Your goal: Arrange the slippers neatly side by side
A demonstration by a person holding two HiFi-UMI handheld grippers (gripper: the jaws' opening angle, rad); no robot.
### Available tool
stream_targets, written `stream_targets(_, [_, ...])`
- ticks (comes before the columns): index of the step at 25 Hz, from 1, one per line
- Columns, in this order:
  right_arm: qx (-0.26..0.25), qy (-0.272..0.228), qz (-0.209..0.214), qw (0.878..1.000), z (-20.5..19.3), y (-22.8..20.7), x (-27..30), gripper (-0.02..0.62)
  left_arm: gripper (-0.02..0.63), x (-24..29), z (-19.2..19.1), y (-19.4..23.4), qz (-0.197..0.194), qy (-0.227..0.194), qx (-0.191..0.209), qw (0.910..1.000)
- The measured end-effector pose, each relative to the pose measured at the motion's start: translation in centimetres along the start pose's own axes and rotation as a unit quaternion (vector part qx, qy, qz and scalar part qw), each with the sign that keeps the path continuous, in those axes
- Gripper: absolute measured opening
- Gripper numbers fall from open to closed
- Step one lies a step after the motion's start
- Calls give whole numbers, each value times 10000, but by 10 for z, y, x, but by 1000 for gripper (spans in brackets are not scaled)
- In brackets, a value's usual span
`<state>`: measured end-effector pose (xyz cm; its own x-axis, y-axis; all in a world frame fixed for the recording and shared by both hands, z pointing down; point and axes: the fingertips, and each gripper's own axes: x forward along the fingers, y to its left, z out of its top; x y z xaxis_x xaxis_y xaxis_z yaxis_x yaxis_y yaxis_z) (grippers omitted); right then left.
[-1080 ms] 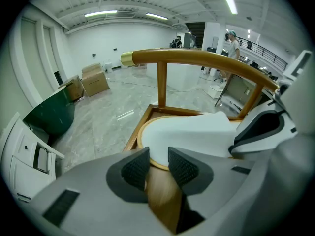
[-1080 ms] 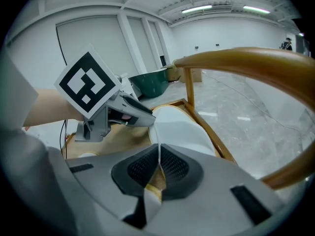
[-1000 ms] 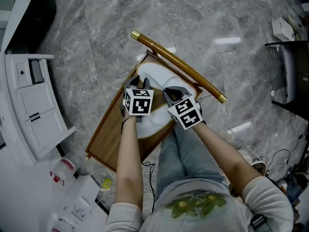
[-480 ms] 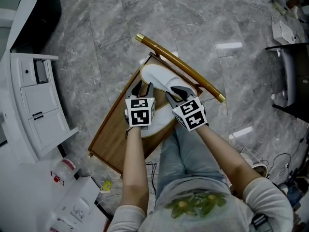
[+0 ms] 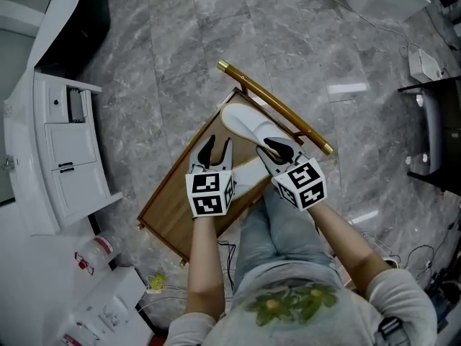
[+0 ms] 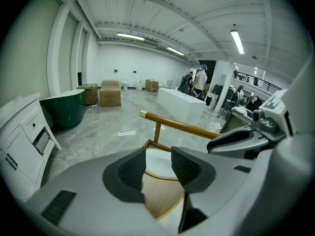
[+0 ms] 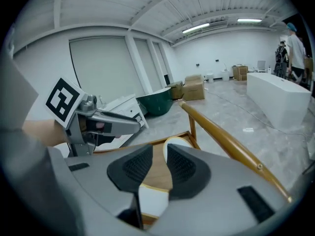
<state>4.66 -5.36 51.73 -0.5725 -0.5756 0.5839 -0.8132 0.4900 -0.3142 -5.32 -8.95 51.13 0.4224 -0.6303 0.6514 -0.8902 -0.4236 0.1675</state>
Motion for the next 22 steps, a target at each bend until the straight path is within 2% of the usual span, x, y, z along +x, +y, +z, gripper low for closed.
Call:
stream_targets(7, [-163,-65,205,9996,6,23,-29,95,167,-55,2,-11,93,-242,-71,9996])
stream_targets(15, [-451,171,477,9977,-11,56,-47,95,167,-109,-40,-6,243,-117,-301,9992])
stream_targets(22, [-700,405,731,9940,-28,81,-52,95,167,-132,-59,-9,318,-48,-354,9989])
